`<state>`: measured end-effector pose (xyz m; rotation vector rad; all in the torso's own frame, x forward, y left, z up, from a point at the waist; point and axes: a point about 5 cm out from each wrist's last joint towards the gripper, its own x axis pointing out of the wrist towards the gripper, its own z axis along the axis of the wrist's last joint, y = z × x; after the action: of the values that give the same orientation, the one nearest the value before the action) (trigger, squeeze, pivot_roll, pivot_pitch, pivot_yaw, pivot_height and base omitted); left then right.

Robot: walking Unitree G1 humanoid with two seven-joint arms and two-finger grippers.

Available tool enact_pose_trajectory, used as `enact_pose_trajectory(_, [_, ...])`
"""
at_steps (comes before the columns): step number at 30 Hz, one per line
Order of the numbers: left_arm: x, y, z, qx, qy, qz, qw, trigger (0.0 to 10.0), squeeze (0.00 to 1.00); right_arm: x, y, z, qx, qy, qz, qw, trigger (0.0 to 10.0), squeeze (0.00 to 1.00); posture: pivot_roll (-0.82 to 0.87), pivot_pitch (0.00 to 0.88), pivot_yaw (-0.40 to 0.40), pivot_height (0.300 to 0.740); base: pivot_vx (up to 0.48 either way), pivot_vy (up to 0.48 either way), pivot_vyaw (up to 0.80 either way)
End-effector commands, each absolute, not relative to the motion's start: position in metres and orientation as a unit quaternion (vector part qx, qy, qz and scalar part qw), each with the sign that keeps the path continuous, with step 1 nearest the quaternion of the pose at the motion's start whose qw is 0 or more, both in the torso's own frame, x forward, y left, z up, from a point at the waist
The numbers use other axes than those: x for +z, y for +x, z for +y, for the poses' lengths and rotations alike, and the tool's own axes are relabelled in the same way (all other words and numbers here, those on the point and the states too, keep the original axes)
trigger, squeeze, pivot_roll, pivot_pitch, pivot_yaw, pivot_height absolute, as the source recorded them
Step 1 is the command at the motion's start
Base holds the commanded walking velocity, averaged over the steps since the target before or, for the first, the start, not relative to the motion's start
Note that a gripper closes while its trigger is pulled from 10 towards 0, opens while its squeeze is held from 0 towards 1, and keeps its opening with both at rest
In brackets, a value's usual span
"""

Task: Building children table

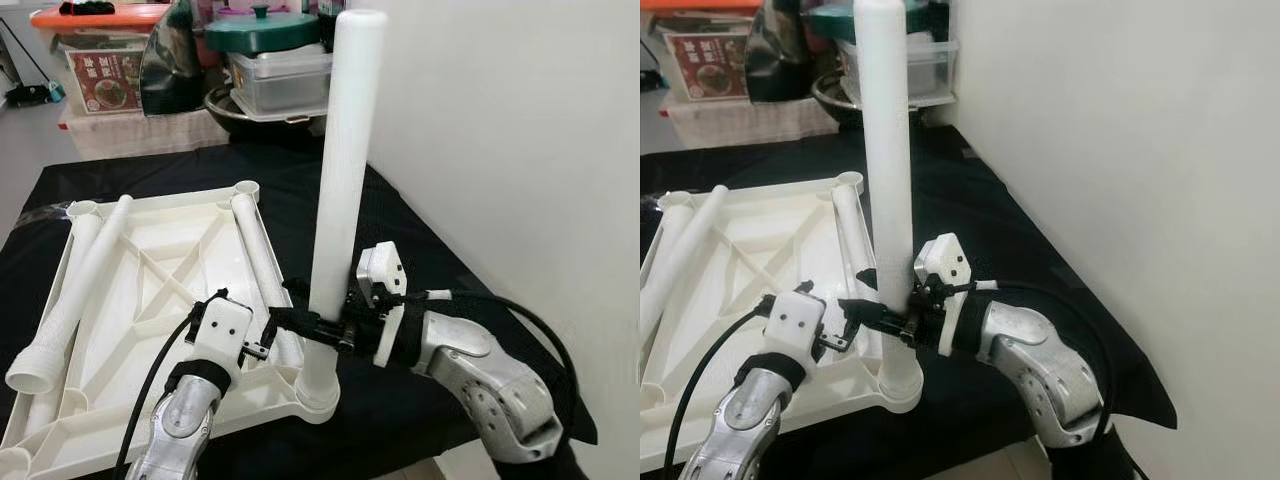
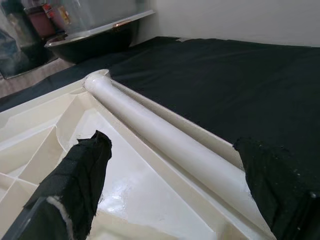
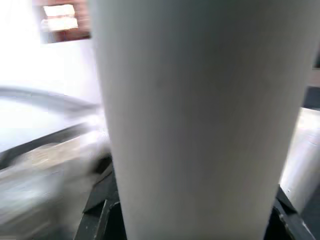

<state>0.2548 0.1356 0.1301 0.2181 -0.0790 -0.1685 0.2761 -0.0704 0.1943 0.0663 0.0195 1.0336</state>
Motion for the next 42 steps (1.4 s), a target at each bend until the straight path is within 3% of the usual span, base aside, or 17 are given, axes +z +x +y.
enact_pose_trajectory(1, [0.128, 0.254, 0.134, -0.088, 0.112, -0.035, 0.989, 10.0, 0.0, 0.155, 0.31, -0.099, 0.275, 0.021, 0.11, 0.955, 0.0, 0.0, 0.09, 0.0, -0.053, 0.74, 0.0, 0.0, 0.0])
enact_pose_trajectory(6, [0.128, 0.254, 0.134, -0.089, 0.112, -0.035, 0.989, 10.0, 0.0, 0.139, 0.322, -0.13, 0.065, 0.021, 0.144, 0.987, 0.0, 0.0, 0.1, 0.0, -0.054, 0.74, 0.0, 0.0, 0.0])
enact_pose_trajectory(11, [0.128, 0.254, 0.134, -0.088, 0.112, -0.035, 0.989, 10.0, 0.0, 0.139, 0.317, -0.131, 0.04, 0.027, 0.144, 0.988, 0.0, 0.0, 0.1, 0.0, -0.054, 0.74, 0.0, 0.0, 0.0])
enact_pose_trajectory(12, [0.127, 0.254, 0.134, -0.088, 0.112, -0.035, 0.989, 10.0, 0.0, 0.144, 0.313, -0.118, 0.089, 0.027, 0.13, 0.987, 10.0, 0.0, 0.09, 0.0, -0.052, 0.74, 0.0, 0.0, 0.0])
enact_pose_trajectory(13, [0.127, 0.254, 0.134, -0.089, 0.111, -0.034, 0.989, 10.0, 0.0, 0.153, 0.308, -0.105, 0.14, 0.042, 0.103, 0.984, 10.0, 0.0, 0.09, 0.0, -0.047, 0.74, 0.0, 0.0, 0.0])
enact_pose_trajectory(14, [0.127, 0.254, 0.134, -0.09, 0.111, -0.034, 0.989, 10.0, 0.0, 0.161, 0.305, -0.097, 0.179, 0.06, 0.08, 0.979, 10.0, 0.8, 0.09, 0.0, -0.047, 0.74, 0.0, 0.0, 0.0])
enact_pose_trajectory(16, [0.127, 0.254, 0.133, -0.091, 0.111, -0.034, 0.989, 10.0, 0.0, 0.166, 0.303, -0.093, 0.201, 0.072, 0.065, 0.975, 10.0, 0.8, 0.09, 0.0, -0.047, 0.74, 0.0, 0.0, 0.0])
enact_pose_trajectory(17, [0.127, 0.254, 0.133, -0.092, 0.11, -0.034, 0.989, 10.0, 0.0, 0.17, 0.303, -0.091, 0.225, 0.081, 0.056, 0.969, 10.0, 1.0, 0.08, 0.0, -0.046, 0.74, 0.0, 0.0, 0.0])
enact_pose_trajectory(18, [0.127, 0.254, 0.133, -0.092, 0.11, -0.034, 0.989, 10.0, 0.0, 0.17, 0.303, -0.091, 0.225, 0.081, 0.056, 0.969, 10.0, 1.0, 0.08, 0.0, -0.046, 0.74, 0.0, 0.0, 0.0])
enact_pose_trajectory(19, [0.127, 0.254, 0.133, -0.092, 0.11, -0.034, 0.989, 10.0, 0.0, 0.173, 0.305, -0.089, 0.243, 0.081, 0.053, 0.965, 10.0, 0.0, 0.09, 0.0, -0.049, 0.74, 0.0, 0.0, 0.0])
enact_pose_trajectory(22, [0.127, 0.254, 0.133, -0.091, 0.11, -0.034, 0.989, 10.0, 0.0, 0.182, 0.303, -0.086, 0.3, 0.084, 0.037, 0.949, 10.0, 0.0, 0.09, 0.0, -0.049, 0.74, 0.0, 0.0, 0.0])
enact_pose_trajectory(29, [0.127, 0.255, 0.134, -0.089, 0.11, -0.035, 0.989, 10.0, 0.0, 0.198, 0.268, -0.077, 0.53, 0.051, 0.001, 0.846, 10.0, 0.0, 0.09, 0.0, -0.054, 0.74, 0.0, 0.0, 0.0])
enact_pose_trajectory(30, [0.127, 0.255, 0.134, -0.089, 0.112, -0.035, 0.989, 10.0, 0.0, 0.192, 0.261, -0.073, 0.557, 0.035, 0.009, 0.83, 8.0, 0.0, 0.09, 0.0, -0.054, 0.74, 0.0, 0.0, 0.0])
enact_pose_trajectory(32, [0.127, 0.255, 0.134, -0.089, 0.112, -0.035, 0.989, 10.0, 0.0, 0.192, 0.261, -0.073, 0.557, 0.035, 0.009, 0.83, 8.0, 0.0, 0.09, 0.0, -0.054, 0.74, 0.0, 0.0, 0.0])
enact_pose_trajectory(33, [0.127, 0.254, 0.134, -0.088, 0.112, -0.035, 0.989, 10.0, 0.0, 0.189, 0.26, -0.071, 0.559, 0.037, 0.014, 0.829, 2.4, 0.0, 0.1, 0.0, -0.058, 0.74, 0.0, 0.0, 0.0])
enact_pose_trajectory(34, [0.127, 0.254, 0.135, -0.088, 0.112, -0.035, 0.989, 10.0, 0.0, 0.186, 0.259, -0.069, 0.555, 0.046, 0.019, 0.83, 0.0, 0.0, 0.1, 0.0, -0.059, 0.74, 0.0, 0.0, 0.0])
enact_pose_trajectory(42, [0.127, 0.254, 0.135, -0.087, 0.113, -0.035, 0.989, 10.0, 0.0, 0.169, 0.289, -0.077, 0.397, 0.073, 0.046, 0.914, 0.0, 0.0, 0.09, 0.0, -0.049, 0.74, 0.0, 0.0, 0.0])
